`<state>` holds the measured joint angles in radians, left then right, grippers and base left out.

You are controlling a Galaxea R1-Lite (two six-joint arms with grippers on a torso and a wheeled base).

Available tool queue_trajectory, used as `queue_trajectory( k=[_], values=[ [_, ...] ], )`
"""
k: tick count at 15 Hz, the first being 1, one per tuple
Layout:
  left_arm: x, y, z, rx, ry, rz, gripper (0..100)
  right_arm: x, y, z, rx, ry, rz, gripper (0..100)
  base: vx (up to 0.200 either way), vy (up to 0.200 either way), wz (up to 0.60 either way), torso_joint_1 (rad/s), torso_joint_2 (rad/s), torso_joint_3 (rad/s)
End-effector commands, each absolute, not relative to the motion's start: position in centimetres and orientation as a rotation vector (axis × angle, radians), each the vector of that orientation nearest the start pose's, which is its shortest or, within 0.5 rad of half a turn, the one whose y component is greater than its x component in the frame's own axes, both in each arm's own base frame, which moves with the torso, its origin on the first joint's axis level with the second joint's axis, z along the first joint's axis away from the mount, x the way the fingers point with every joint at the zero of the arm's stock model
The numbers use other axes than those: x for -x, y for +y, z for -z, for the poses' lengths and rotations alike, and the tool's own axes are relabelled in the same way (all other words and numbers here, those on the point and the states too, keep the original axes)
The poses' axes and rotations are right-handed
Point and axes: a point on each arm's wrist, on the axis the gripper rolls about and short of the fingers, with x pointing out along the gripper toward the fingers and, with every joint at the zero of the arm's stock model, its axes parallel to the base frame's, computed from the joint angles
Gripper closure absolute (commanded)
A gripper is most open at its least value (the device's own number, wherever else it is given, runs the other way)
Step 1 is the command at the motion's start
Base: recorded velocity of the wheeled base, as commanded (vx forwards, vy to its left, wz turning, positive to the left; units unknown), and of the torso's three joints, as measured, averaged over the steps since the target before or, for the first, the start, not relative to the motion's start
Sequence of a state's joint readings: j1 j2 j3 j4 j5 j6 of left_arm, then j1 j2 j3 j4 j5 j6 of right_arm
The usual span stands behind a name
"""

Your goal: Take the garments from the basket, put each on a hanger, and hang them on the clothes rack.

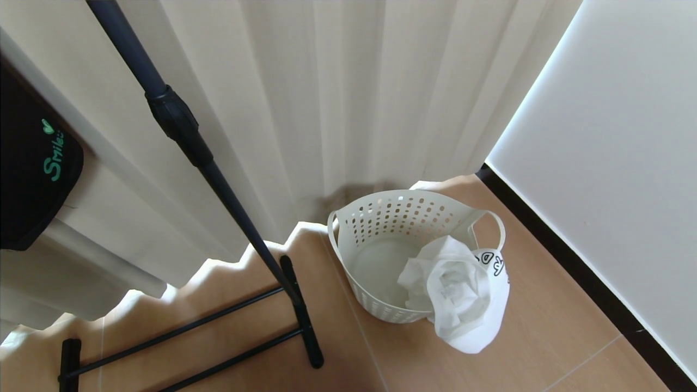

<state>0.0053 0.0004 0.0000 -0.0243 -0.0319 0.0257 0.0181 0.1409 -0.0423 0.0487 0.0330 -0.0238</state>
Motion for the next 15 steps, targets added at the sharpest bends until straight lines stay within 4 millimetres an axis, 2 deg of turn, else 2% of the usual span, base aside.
queue_trajectory(
  k=[1,2,3,5,6,7,8,10,12,15],
  values=[
    [2.3,-0.1,-7.8,-0.028,-0.025,0.026,0,-4.4,0.4,-11.0,-0.013,0.425,-0.097,0,0.000,0.000,0.00,0.000,0.00,0.000],
    [2.3,-0.1,-7.8,-0.027,-0.025,0.026,0,-6.0,0.6,-11.3,0.004,0.450,-0.119,0,0.000,0.000,0.00,0.000,0.00,0.000],
    [2.3,-0.1,-7.8,-0.028,-0.025,0.026,0,-8.7,1.4,-11.8,0.115,0.523,-0.201,0,0.000,0.000,0.00,0.000,0.00,0.000],
    [2.3,-0.1,-7.8,-0.030,-0.025,0.026,0,-11.8,2.2,-11.8,0.356,0.602,-0.302,0,0.000,0.000,0.00,0.000,0.00,0.000],
    [2.3,-0.1,-7.8,-0.030,-0.025,0.026,0,-14.9,2.9,-11.3,0.564,0.655,-0.392,0,0.000,0.000,0.00,0.000,0.00,0.000],
    [2.3,-0.1,-7.8,-0.030,-0.025,0.026,0,-15.9,3.3,-11.1,0.667,0.663,-0.430,0,0.000,0.000,0.00,0.000,0.00,0.000],
    [2.3,-0.1,-7.8,-0.030,-0.025,0.026,0,-18.6,4.5,-11.2,0.960,0.637,-0.455,0,0.000,0.000,0.00,0.000,0.00,0.000],
    [2.3,-0.1,-7.8,-0.031,-0.025,0.026,0,-22.0,6.8,-11.4,1.266,0.601,-0.398,0,0.000,0.000,0.00,0.000,0.00,0.000],
    [2.3,-0.1,-7.8,-0.031,-0.025,0.027,0,-24.8,10.2,-10.4,1.380,0.596,-0.314,0,0.000,0.000,0.00,0.000,0.00,0.000],
    [2.3,-0.1,-7.8,-0.031,-0.025,0.027,0,-28.1,13.5,-8.0,1.423,0.582,-0.308,0,0.000,0.000,0.00,0.000,0.00,0.000]
  ],
)
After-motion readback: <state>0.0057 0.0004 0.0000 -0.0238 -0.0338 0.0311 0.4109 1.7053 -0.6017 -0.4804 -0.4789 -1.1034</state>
